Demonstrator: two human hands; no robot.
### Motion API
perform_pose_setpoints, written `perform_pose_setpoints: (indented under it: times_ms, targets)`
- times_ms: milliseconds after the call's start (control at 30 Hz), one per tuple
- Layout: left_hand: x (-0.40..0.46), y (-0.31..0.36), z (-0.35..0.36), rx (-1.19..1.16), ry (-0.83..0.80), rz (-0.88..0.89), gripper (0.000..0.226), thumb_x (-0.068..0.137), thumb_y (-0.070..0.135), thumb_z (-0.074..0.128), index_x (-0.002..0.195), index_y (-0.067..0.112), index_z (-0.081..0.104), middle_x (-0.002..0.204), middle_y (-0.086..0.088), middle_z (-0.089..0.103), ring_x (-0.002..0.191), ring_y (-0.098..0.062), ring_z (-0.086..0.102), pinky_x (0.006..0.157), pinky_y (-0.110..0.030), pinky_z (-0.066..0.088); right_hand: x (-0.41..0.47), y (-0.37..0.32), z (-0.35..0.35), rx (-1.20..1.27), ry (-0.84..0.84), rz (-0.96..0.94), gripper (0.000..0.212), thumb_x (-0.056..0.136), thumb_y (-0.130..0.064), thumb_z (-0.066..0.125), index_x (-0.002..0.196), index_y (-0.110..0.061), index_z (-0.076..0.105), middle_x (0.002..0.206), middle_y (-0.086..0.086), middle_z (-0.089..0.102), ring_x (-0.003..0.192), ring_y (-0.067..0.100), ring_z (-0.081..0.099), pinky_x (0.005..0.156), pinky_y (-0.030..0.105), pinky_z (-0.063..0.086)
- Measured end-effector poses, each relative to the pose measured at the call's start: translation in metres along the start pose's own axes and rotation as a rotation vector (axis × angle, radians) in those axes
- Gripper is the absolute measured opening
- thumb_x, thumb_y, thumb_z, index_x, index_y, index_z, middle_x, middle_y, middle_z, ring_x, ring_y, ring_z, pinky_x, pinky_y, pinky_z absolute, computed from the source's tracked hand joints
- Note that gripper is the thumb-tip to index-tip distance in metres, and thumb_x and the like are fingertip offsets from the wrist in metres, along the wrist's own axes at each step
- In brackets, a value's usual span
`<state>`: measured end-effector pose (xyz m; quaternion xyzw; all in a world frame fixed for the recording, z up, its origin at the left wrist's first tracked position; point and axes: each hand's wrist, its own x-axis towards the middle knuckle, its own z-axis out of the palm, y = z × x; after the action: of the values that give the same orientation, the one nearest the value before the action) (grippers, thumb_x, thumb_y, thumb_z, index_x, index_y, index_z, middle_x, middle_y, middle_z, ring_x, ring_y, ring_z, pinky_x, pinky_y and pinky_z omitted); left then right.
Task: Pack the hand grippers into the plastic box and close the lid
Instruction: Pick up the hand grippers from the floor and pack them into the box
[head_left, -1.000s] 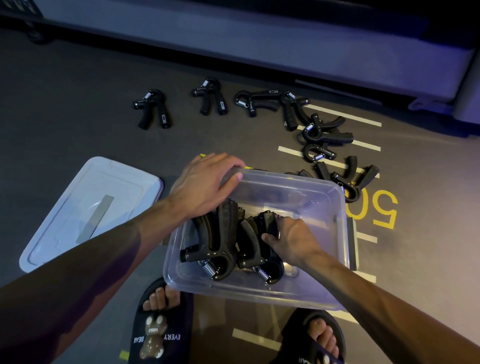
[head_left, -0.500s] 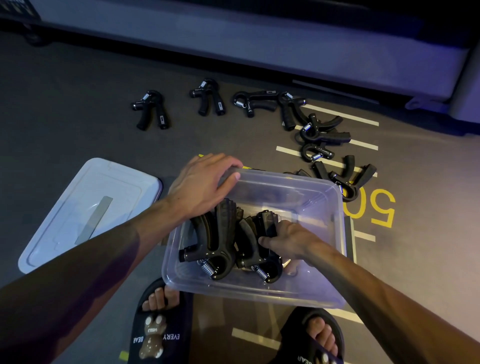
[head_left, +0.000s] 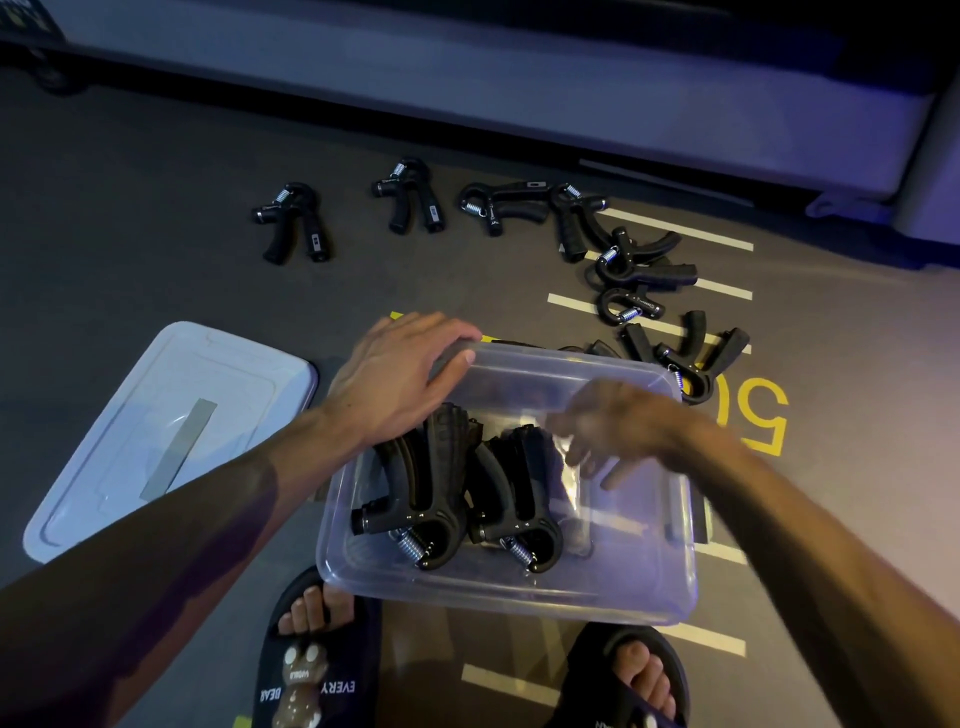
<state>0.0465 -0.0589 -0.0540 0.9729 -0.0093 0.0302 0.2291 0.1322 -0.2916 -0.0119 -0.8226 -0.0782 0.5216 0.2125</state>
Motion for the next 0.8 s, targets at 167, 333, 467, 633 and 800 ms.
perform_pose_setpoints:
  times_ms: [167, 333, 467, 633, 800]
  targets:
    - [0.003, -0.001, 0.002, 0.025, -0.005, -0.001, 0.027, 0.104, 0.041, 0.045, 0.125, 0.034, 0.06, 0.108, 0.014, 0.067, 0.102, -0.015, 0.06, 0.091, -0.034, 0.04, -0.011, -0.007, -0.067, 0.338, 0.418, -0.247, 0.028, 0.101, -0.03, 0.057, 0.092, -0.006, 0.067, 0.075, 0.019, 0.071, 0.055, 0.021, 0.063, 0.051, 0.029, 0.055]
    - [0.004, -0.003, 0.004, 0.013, 0.008, 0.003, 0.028, 0.105, 0.04, 0.045, 0.127, 0.036, 0.062, 0.111, 0.017, 0.068, 0.103, -0.012, 0.059, 0.083, -0.027, 0.033, 0.051, 0.041, -0.088, 0.178, 0.571, -0.183, 0.014, 0.097, -0.015, 0.058, 0.086, -0.016, 0.066, 0.076, 0.009, 0.065, 0.06, 0.017, 0.054, 0.056, 0.024, 0.045]
    - [0.003, -0.004, 0.004, 0.023, 0.028, 0.021, 0.028, 0.105, 0.037, 0.047, 0.127, 0.035, 0.064, 0.115, 0.016, 0.068, 0.105, -0.012, 0.059, 0.082, -0.024, 0.03, 0.085, 0.057, -0.082, -0.061, 0.448, -0.203, 0.016, 0.094, -0.006, 0.06, 0.095, -0.011, 0.075, 0.1, 0.01, 0.074, 0.092, 0.022, 0.067, 0.072, 0.021, 0.047]
    - [0.004, -0.007, 0.004, 0.038, 0.0, 0.044, 0.03, 0.106, 0.04, 0.042, 0.128, 0.034, 0.063, 0.118, 0.013, 0.069, 0.104, -0.017, 0.061, 0.085, -0.034, 0.043, 0.111, 0.038, -0.083, -0.225, 0.334, -0.316, 0.026, 0.091, -0.015, 0.07, 0.117, -0.014, 0.073, 0.106, 0.003, 0.072, 0.079, 0.008, 0.06, 0.058, -0.004, 0.035]
    - [0.005, -0.01, 0.005, 0.025, 0.0, 0.064, 0.027, 0.106, 0.038, 0.044, 0.126, 0.033, 0.063, 0.119, 0.014, 0.068, 0.104, -0.019, 0.06, 0.084, -0.042, 0.047, 0.133, 0.028, -0.08, -0.431, 0.289, -0.354, 0.036, 0.087, -0.015, 0.073, 0.123, -0.016, 0.07, 0.089, -0.004, 0.063, 0.087, 0.014, 0.061, 0.063, 0.016, 0.037]
